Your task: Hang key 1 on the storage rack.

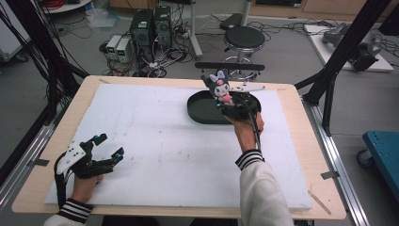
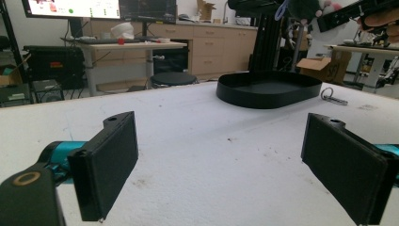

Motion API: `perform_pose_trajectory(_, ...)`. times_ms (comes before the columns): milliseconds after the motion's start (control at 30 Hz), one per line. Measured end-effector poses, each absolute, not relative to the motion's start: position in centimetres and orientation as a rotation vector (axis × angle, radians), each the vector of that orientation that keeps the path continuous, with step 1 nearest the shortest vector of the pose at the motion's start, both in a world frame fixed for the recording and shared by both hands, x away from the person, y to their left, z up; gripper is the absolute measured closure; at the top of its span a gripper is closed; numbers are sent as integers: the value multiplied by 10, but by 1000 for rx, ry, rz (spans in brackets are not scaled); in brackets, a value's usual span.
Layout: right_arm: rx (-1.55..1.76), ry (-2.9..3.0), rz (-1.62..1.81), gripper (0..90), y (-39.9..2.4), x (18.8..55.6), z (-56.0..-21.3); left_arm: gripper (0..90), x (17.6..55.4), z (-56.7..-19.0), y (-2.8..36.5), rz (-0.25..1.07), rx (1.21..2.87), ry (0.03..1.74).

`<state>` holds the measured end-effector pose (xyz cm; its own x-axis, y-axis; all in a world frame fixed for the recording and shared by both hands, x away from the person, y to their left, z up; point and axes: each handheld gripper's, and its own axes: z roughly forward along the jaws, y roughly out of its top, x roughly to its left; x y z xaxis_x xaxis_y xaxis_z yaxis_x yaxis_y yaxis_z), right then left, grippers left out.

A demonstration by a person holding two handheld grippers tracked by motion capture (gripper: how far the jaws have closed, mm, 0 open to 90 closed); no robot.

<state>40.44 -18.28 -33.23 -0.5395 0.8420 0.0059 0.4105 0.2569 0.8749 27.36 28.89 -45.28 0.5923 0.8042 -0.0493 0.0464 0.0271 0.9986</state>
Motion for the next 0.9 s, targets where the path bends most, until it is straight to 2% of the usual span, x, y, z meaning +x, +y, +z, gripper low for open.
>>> perform_pose_trajectory(900,1270,1947,1287,540,-201,421,-322,118,274,-453,289,679,1438,779)
